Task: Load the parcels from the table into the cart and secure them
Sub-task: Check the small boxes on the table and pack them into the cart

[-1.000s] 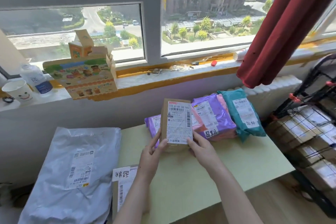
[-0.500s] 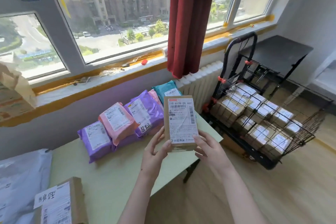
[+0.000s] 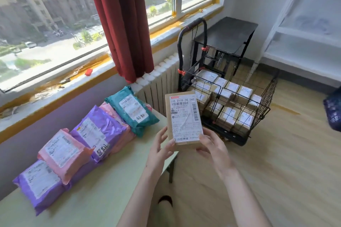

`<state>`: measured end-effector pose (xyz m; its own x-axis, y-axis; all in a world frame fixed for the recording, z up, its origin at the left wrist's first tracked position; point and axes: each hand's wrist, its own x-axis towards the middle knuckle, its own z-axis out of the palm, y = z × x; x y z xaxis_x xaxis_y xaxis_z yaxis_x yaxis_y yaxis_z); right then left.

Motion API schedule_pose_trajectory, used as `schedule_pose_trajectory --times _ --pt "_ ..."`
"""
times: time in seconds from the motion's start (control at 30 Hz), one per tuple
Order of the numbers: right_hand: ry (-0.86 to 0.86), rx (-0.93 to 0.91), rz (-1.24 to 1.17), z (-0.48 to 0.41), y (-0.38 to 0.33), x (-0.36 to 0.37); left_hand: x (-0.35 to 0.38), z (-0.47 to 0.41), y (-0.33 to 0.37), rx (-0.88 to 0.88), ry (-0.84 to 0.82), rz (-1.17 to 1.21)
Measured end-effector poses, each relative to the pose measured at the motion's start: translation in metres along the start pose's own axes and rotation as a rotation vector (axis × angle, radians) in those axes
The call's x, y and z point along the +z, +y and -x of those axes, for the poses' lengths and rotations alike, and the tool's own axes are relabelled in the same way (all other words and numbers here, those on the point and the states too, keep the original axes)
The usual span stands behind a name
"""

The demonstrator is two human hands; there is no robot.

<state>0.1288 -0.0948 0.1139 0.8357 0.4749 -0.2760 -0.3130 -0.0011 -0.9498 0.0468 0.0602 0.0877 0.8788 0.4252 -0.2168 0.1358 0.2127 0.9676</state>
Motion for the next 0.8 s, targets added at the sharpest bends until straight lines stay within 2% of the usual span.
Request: schedule_pose_trajectory --times 0.43,0.8 --pt "0.172 0.024 -0.083 -0.103 -0.030 -0.034 0.030 -0.173 0.032 -0.124 -0.155 0.022" --pt "0.332 0.020 -0.041 -0.156 -0.045 -0.131 0.108 -0.259 0.028 -0.270 -0.203 0.114"
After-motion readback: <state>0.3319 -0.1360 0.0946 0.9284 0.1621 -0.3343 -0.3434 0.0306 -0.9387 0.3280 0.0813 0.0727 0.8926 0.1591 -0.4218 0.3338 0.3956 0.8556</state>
